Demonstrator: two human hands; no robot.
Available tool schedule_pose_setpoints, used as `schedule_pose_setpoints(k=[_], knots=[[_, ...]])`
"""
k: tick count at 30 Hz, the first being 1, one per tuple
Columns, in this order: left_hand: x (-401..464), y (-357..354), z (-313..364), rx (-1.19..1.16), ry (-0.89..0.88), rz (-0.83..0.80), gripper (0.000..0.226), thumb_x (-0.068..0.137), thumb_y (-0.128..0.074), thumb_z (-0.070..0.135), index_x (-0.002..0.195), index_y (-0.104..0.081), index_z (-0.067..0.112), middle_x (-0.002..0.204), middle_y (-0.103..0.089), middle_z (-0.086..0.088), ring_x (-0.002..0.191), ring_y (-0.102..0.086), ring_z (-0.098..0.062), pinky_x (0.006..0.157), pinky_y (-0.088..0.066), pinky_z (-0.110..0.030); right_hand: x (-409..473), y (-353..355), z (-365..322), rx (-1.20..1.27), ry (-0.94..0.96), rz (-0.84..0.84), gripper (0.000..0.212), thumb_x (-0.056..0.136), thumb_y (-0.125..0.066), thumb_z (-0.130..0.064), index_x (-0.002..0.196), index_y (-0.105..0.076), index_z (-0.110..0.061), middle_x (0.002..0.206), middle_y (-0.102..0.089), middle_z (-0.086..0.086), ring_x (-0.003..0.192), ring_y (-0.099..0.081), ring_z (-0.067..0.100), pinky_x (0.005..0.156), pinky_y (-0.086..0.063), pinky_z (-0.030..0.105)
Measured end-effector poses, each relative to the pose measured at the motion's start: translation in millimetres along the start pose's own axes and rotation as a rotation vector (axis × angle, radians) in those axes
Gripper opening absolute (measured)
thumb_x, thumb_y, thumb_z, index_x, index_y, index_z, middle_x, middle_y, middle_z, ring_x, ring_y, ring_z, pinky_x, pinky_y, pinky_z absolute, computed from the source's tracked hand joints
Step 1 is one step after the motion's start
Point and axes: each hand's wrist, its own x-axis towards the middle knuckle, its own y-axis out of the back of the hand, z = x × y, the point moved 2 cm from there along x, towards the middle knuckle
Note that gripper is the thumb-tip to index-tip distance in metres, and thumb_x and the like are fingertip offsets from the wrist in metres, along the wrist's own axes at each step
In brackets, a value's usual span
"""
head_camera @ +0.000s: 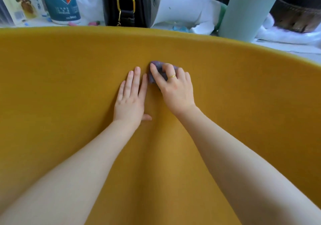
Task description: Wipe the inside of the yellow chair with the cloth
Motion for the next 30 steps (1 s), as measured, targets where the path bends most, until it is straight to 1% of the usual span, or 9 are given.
schedule_pose_setpoints(k=[6, 10, 14, 18, 22, 24, 26, 28, 30], knots=[[0.7, 2.5, 3.7, 0.032, 0.027, -0.085, 0.127, 0.074, -0.063, 0.059, 0.135, 0.037, 0.009, 0.149, 0.033, -0.016, 0.141, 0.024, -0.03, 0.108, 0.016, -0.036, -40.8, 47.2, 106.9, -0.354, -0.063, -0.111, 0.043, 0.084, -0.052, -0.007, 0.123, -0.057, -0.024, 0.101, -0.057, 0.01, 0.068, -0.052, 0.027, 0.062, -0.03, 0.037], [-0.1, 9.9, 9.2, -0.004, 0.04, -0.118, 0.125, 0.077, -0.064, 0.054, 0.134, 0.037, 0.006, 0.149, 0.031, -0.019, 0.141, 0.022, -0.033, 0.107, 0.017, -0.039, -75.8, 84.2, 141.8, -0.383, -0.001, -0.275, 0.043, 0.086, -0.046, -0.004, 0.124, -0.057, -0.021, 0.107, -0.041, 0.01, 0.074, -0.035, 0.027, 0.062, -0.036, 0.035], [2.5, 27.4, 30.9, -0.243, 0.066, -0.065, 0.107, 0.077, -0.072, 0.039, 0.149, -0.002, 0.002, 0.154, 0.01, -0.024, 0.144, 0.003, -0.037, 0.113, 0.002, -0.041, -29.6, 71.5, 128.8, -0.262, 0.111, -0.327, 0.033, 0.082, -0.05, -0.012, 0.112, -0.064, -0.017, 0.108, -0.043, 0.009, 0.091, -0.038, 0.03, 0.071, -0.042, 0.037], [29.1, 56.0, 71.7, -0.251, -0.151, 0.16, 0.094, 0.065, -0.081, 0.015, 0.145, -0.031, 0.01, 0.152, -0.021, -0.024, 0.138, -0.027, -0.039, 0.109, -0.02, -0.045, 22.7, 51.9, 118.4, -0.081, 0.389, -0.358, 0.024, 0.083, -0.045, -0.007, 0.086, -0.069, -0.013, 0.092, -0.066, 0.008, 0.092, -0.041, 0.031, 0.076, -0.04, 0.04], [45.0, 69.5, 96.9, -0.162, -0.21, -0.152, 0.086, 0.089, -0.055, 0.011, 0.15, 0.003, 0.026, 0.155, 0.022, -0.01, 0.144, 0.013, -0.028, 0.116, -0.001, -0.038, 6.9, 87.8, 164.4, 0.005, 0.465, -0.537, 0.032, 0.081, -0.036, -0.005, 0.079, -0.066, -0.015, 0.09, -0.066, 0.006, 0.088, -0.042, 0.029, 0.068, -0.037, 0.035], [44.7, 72.1, 100.5, -0.092, -0.164, -0.228, 0.09, 0.09, -0.053, 0.009, 0.148, 0.013, 0.028, 0.15, 0.034, -0.008, 0.142, 0.021, -0.027, 0.116, 0.002, -0.038, -18.8, 115.7, 188.7, 0.022, 0.427, -0.665, 0.031, 0.081, -0.037, -0.003, 0.073, -0.066, -0.014, 0.086, -0.064, 0.007, 0.084, -0.047, 0.03, 0.063, -0.044, 0.034], [39.0, 81.7, 108.3, -0.137, -0.137, -0.294, 0.091, 0.09, -0.054, 0.011, 0.148, 0.014, 0.03, 0.149, 0.035, -0.008, 0.142, 0.021, -0.026, 0.116, 0.003, -0.038, -55.7, 151.8, 200.8, 0.054, 0.334, -0.85, 0.01, 0.074, -0.062, -0.004, 0.07, -0.068, -0.012, 0.082, -0.063, 0.01, 0.074, -0.055, 0.032, 0.061, -0.05, 0.034], [29.2, 96.6, 119.2, -0.247, -0.132, -0.376, 0.087, 0.092, -0.051, 0.018, 0.147, 0.014, 0.033, 0.153, 0.029, -0.004, 0.144, 0.017, -0.025, 0.117, 0.002, -0.037, -90.0, 187.2, 194.5, 0.075, 0.278, -1.091, 0.015, 0.057, -0.082, -0.011, 0.066, -0.07, -0.015, 0.078, -0.062, 0.01, 0.065, -0.056, 0.031, 0.057, -0.051, 0.033], [12.4, 112.1, 133.4, -0.344, -0.187, -0.437, 0.083, 0.093, -0.048, 0.021, 0.146, 0.014, 0.036, 0.155, 0.023, 0.0, 0.144, 0.014, -0.022, 0.117, 0.001, -0.036, -113.8, 210.3, 185.2, 0.06, 0.332, -1.317, 0.018, 0.052, -0.086, -0.023, 0.061, -0.071, -0.023, 0.078, -0.064, 0.003, 0.064, -0.055, 0.025, 0.055, -0.049, 0.028]])
